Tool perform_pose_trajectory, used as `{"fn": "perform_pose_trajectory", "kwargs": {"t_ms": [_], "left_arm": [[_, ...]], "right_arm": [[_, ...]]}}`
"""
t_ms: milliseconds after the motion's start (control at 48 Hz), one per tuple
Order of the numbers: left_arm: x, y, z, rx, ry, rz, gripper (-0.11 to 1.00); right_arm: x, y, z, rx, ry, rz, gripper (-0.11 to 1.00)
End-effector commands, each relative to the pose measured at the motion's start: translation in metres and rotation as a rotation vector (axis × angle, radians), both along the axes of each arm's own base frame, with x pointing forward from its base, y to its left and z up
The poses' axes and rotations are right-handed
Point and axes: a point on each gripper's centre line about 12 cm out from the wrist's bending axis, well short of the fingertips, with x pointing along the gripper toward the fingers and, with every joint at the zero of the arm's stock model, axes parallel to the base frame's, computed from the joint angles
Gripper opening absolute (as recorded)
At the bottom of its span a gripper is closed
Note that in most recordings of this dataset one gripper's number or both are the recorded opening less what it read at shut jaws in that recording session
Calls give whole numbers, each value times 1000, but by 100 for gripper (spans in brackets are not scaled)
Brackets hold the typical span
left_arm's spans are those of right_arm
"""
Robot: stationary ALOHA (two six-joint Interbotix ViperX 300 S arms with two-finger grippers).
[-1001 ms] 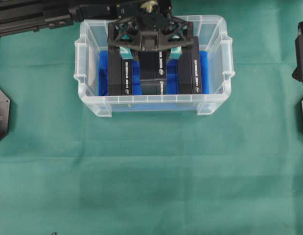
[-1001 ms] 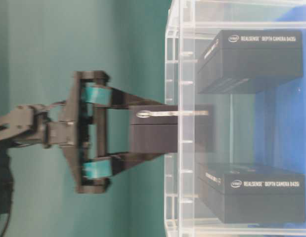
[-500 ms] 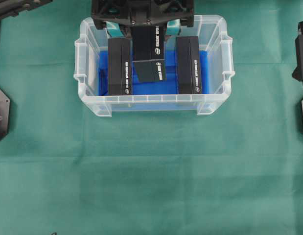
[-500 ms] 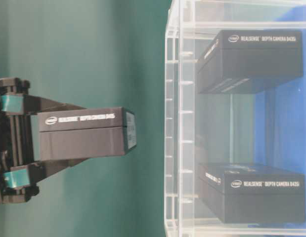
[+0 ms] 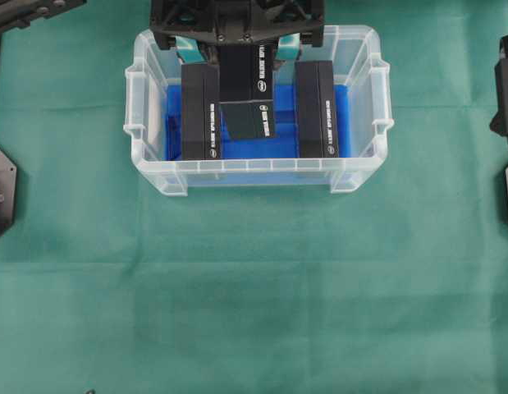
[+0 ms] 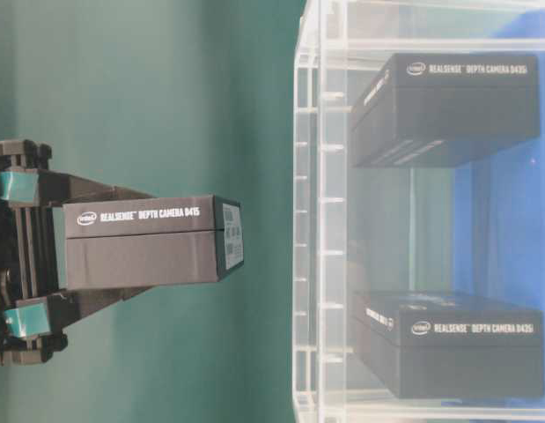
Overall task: Take the box out of the case with the left arm.
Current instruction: 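Close the left gripper on the middle box and lift it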
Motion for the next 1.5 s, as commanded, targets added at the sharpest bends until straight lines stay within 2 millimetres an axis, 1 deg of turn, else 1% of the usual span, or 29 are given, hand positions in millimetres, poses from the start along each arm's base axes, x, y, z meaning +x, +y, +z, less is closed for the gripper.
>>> {"fn": "perform_pose_trajectory", "kwargs": {"t_ms": [0, 730, 1480], "left_arm": [[-13, -3, 30, 21, -74, -1, 59], [-16, -4, 26, 18, -57, 4, 59], [-16, -4, 26, 17, -59, 5, 59]], "right_arm": [[1, 0, 4, -2, -17, -3, 0], [1, 0, 4, -2, -19, -3, 0], [0, -2, 4, -11, -16, -6, 0]]}}
